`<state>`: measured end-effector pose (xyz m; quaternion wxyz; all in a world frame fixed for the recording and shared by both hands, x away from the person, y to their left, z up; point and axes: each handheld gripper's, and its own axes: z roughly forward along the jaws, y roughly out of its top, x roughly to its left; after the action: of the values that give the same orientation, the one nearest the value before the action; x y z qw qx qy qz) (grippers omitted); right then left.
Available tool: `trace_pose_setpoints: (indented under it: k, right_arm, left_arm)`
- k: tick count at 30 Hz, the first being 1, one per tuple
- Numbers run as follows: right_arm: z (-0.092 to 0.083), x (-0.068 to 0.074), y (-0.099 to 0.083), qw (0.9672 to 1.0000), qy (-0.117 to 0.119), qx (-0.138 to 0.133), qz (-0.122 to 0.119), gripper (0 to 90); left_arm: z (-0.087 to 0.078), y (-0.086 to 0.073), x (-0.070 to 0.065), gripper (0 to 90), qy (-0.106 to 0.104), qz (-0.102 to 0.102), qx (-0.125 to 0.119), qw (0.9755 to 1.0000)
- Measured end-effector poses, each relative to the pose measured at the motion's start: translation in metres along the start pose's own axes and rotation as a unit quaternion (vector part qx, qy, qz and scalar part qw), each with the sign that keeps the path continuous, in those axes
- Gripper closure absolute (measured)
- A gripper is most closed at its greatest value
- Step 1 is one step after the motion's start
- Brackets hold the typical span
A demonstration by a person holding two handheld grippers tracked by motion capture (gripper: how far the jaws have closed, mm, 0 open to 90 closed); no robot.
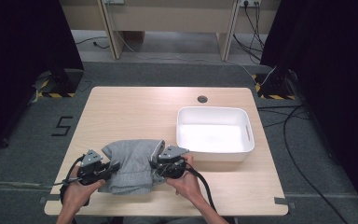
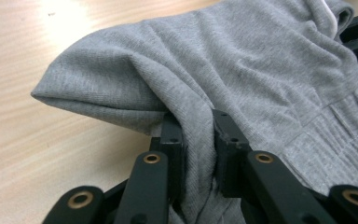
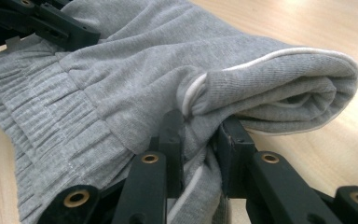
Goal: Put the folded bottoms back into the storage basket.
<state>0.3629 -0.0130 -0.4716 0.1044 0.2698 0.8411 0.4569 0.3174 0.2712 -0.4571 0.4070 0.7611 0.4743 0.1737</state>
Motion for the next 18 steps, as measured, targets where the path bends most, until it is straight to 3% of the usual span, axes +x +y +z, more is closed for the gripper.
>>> trace_pose_setpoints:
  k: [18]
  right_arm:
    - [-0.017,-0.001,0.023,0.9998,0.007,-0.018,-0.009,74.7]
  left_arm:
    - [-0.017,0.020,-0.002,75.2,-0.002,0.008,-0.010,0.9999]
